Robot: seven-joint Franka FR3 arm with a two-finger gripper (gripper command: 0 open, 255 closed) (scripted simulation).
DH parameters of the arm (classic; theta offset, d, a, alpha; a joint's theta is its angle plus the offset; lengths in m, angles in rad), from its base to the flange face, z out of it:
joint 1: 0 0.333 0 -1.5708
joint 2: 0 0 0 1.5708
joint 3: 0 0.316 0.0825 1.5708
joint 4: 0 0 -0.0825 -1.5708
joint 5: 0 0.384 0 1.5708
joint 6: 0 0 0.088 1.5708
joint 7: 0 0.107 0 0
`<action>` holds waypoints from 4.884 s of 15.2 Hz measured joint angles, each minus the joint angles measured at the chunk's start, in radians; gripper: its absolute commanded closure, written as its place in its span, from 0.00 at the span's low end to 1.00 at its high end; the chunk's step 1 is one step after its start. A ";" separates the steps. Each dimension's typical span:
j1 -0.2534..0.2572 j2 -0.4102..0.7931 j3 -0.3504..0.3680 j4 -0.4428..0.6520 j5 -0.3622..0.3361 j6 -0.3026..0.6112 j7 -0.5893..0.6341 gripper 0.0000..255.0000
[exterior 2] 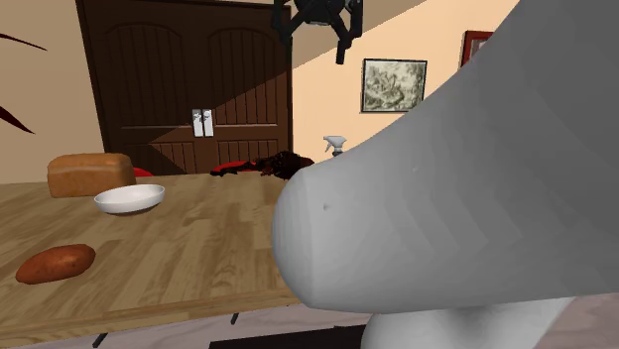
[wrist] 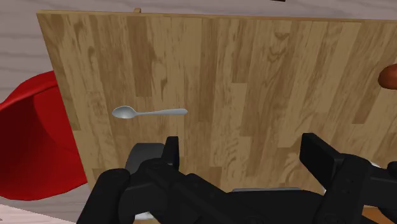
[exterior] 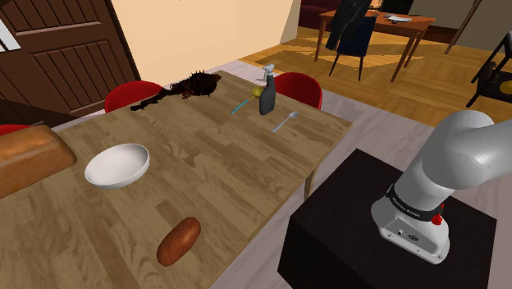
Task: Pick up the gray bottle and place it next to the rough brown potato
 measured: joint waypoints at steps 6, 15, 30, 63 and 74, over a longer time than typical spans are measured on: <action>-0.057 0.050 0.114 -0.057 0.002 0.138 0.194 0.00; -0.249 0.306 0.390 -0.054 -0.094 0.421 0.685 0.00; -0.500 1.001 0.674 0.337 -0.744 0.372 1.713 0.00; -0.400 1.378 0.494 0.631 -0.982 0.261 2.079 1.00; -0.412 1.319 0.517 0.672 -0.932 0.193 2.011 1.00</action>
